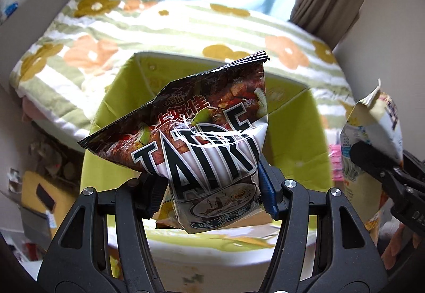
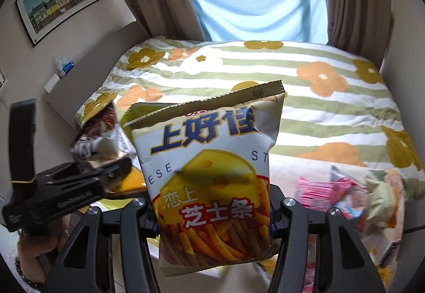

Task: Organize snacks
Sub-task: 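Carry both bags over the box and open both tools to drop them in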

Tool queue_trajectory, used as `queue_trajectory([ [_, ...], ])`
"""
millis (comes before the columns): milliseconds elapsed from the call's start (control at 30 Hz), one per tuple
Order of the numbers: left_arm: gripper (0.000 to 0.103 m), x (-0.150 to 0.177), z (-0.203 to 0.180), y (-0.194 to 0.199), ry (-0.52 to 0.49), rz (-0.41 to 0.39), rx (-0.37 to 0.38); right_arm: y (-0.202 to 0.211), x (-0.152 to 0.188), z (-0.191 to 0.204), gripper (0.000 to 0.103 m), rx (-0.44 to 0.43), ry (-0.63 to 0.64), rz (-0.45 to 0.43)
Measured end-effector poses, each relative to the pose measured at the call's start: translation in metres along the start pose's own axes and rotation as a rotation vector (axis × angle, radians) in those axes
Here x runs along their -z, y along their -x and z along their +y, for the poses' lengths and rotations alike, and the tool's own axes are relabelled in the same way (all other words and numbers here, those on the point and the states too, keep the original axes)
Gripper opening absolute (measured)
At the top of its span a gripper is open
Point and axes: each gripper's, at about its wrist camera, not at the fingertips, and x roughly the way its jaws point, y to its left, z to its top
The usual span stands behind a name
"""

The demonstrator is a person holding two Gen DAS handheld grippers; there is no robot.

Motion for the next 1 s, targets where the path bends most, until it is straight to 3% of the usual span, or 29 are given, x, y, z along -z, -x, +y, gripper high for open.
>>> queue_trajectory([
  [300, 0.059, -0.008, 0.029, -0.077, -0.071, 0.179, 0.020, -0.042, 0.001, 0.028, 0.052, 0.006, -0.052, 0.080],
  [367, 0.073, -0.011, 0.033, -0.085, -0.070, 0.201, 0.021, -0.046, 0.002, 0.026, 0.052, 0.012, -0.067, 0.097],
  [400, 0.095, -0.010, 0.034, -0.087, -0.074, 0.204, 0.007, -0.048, 0.002, 0.025, 0.052, 0.014, -0.072, 0.103],
  [433, 0.103, -0.010, 0.034, -0.087, -0.080, 0.194, -0.009, -0.051, 0.002, 0.026, 0.052, 0.016, -0.074, 0.107],
  [667, 0.103, -0.002, 0.035, -0.075, -0.086, 0.175, -0.027, -0.057, -0.001, 0.025, 0.052, 0.032, -0.068, 0.128],
  [800, 0.103, 0.005, 0.034, -0.062, -0.103, 0.150, -0.108, -0.057, 0.000, 0.028, 0.052, 0.037, -0.054, 0.127],
  [1000, 0.103, 0.011, 0.048, -0.037, -0.067, 0.106, -0.111, -0.065, -0.005, 0.035, 0.052, 0.000, -0.038, 0.131],
])
